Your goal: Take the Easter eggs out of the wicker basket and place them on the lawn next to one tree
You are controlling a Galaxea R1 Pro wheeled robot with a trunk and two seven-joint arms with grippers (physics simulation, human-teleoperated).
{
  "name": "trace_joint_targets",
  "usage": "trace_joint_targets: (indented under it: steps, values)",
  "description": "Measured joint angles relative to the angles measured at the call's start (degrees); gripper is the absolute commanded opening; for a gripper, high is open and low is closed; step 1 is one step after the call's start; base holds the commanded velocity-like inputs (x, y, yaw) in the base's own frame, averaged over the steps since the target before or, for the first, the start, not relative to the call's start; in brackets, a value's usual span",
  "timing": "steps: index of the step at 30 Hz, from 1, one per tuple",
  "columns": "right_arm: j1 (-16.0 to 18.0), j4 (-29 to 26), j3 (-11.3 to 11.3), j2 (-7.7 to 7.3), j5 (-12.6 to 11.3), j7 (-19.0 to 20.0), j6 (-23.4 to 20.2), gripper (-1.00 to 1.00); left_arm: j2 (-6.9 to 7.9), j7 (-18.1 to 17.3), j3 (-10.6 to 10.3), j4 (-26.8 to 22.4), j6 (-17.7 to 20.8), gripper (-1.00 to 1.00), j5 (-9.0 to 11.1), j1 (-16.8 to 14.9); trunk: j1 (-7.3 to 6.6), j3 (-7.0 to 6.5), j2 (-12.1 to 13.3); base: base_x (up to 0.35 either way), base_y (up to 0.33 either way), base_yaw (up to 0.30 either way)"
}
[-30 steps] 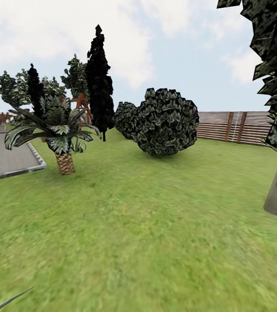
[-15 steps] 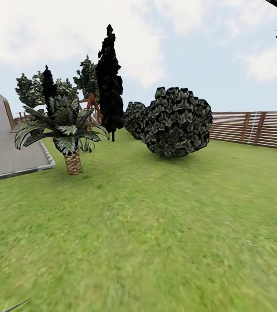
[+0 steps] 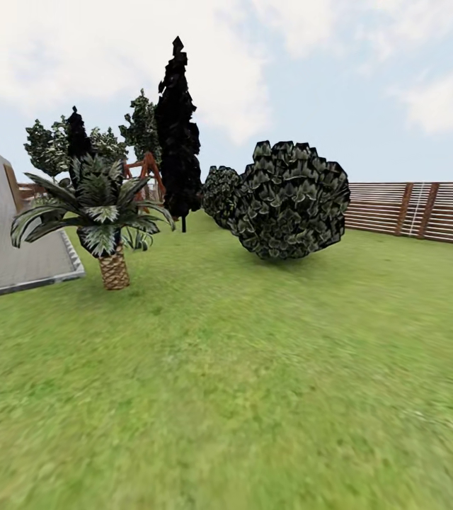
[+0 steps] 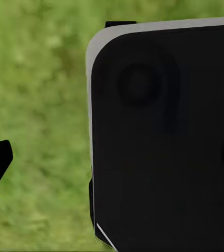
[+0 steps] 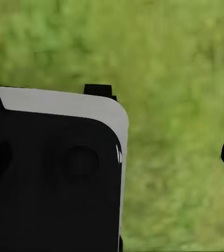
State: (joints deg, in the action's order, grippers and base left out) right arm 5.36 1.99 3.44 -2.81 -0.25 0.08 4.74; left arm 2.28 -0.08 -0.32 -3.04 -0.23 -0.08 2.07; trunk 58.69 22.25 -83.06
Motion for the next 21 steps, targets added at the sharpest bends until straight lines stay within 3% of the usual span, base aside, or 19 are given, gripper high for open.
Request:
trace_joint_targets:
  steps: [21]
  values:
    - [0.00, 0.00, 0.00, 0.00, 0.01, 0.00, 0.00, 1.00, 0.00, 0.00, 0.00, 0.02, 0.01, 1.00, 0.00, 0.00, 0.00, 0.00, 0.00, 0.341, -0.092, 0.001]
